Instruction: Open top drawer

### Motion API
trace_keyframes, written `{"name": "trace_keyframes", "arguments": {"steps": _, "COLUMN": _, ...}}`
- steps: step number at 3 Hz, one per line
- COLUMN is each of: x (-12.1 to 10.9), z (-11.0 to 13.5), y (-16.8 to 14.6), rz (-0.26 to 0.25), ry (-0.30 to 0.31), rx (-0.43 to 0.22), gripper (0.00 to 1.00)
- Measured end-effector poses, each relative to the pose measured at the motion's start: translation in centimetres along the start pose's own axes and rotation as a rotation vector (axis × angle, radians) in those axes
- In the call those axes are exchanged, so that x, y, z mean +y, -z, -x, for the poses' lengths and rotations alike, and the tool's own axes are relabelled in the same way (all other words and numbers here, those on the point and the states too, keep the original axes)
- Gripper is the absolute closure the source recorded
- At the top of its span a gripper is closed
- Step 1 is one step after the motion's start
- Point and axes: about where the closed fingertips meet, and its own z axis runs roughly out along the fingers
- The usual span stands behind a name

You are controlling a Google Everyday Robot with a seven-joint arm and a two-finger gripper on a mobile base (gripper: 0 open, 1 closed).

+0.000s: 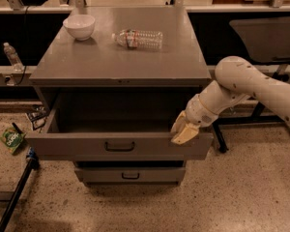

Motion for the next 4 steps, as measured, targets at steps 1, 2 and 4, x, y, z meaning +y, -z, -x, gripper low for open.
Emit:
{"name": "trace_keyframes", "arguments": {"steps": 1, "x": 0.3, "z": 0.9, "y": 1.6, "rz": -0.034, "ry": -0.004, "rx": 0.009, "gripper": 0.82}}
{"name": "trace_keyframes", "arguments": {"steps": 2, "x": 0.3, "z": 0.9, "y": 1.6, "rz": -0.035, "ry": -0.004, "rx": 0.009, "gripper": 0.59}}
{"name": "trace_keyframes", "arguments": {"steps": 4, "x": -2.1, "z": 4.9, "y": 7.4, "rz": -0.178, "ry": 0.097, "rx": 0.063, "gripper": 0.34}}
